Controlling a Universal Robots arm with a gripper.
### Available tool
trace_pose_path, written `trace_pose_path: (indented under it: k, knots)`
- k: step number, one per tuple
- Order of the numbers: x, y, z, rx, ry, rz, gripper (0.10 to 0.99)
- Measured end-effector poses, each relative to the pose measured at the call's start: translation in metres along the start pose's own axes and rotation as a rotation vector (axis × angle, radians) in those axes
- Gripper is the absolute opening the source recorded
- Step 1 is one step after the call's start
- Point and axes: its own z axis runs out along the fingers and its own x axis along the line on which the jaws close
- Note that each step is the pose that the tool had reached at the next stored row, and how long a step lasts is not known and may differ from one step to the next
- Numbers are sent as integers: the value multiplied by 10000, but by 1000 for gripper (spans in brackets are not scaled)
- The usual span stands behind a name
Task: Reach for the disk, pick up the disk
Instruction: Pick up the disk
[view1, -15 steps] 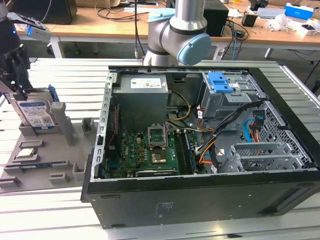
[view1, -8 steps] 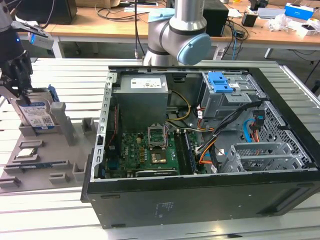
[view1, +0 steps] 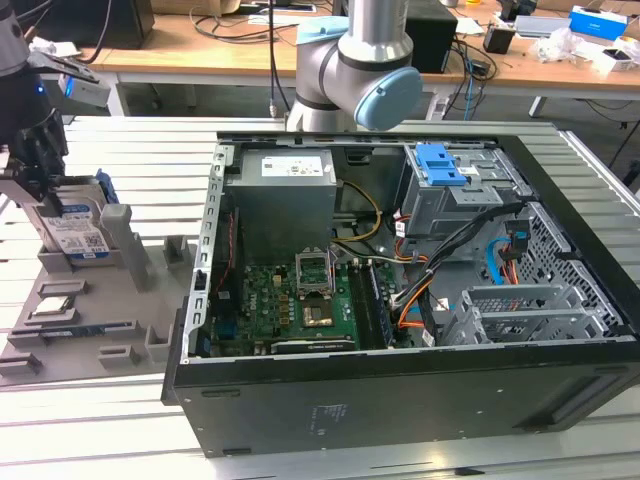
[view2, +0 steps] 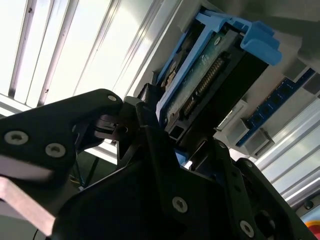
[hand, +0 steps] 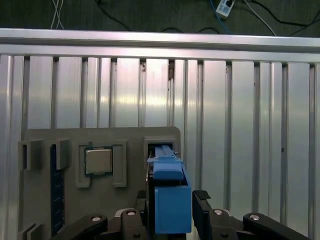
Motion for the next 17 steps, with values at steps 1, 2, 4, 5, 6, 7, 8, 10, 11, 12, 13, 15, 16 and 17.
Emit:
trace_pose_path:
  k: [1, 2, 4, 5, 6, 7, 8, 10, 11, 12, 13, 15, 16, 17]
  knots:
    - [0, 0, 4, -2, 3, -18, 482]
    - [0, 0, 5, -2, 2, -19, 482]
    - [0, -1, 6, 1, 1, -19, 482]
    - [0, -1, 7, 0, 1, -19, 482]
    - [0, -1, 7, 1, 2, -19, 482]
    - [0, -1, 7, 0, 2, -19, 467]
    - [0, -1, 8, 1, -1, -20, 400]
    - [0, -1, 8, 1, 1, -19, 365]
    - [0, -1, 8, 0, 1, -19, 365]
    - [0, -1, 8, 0, 1, -19, 365]
    - [0, -1, 9, 0, 2, -19, 365]
    - [0, -1, 9, 0, 1, -19, 365]
    - [0, -1, 10, 0, 1, -19, 365]
    - [0, -1, 10, 1, 1, -19, 365]
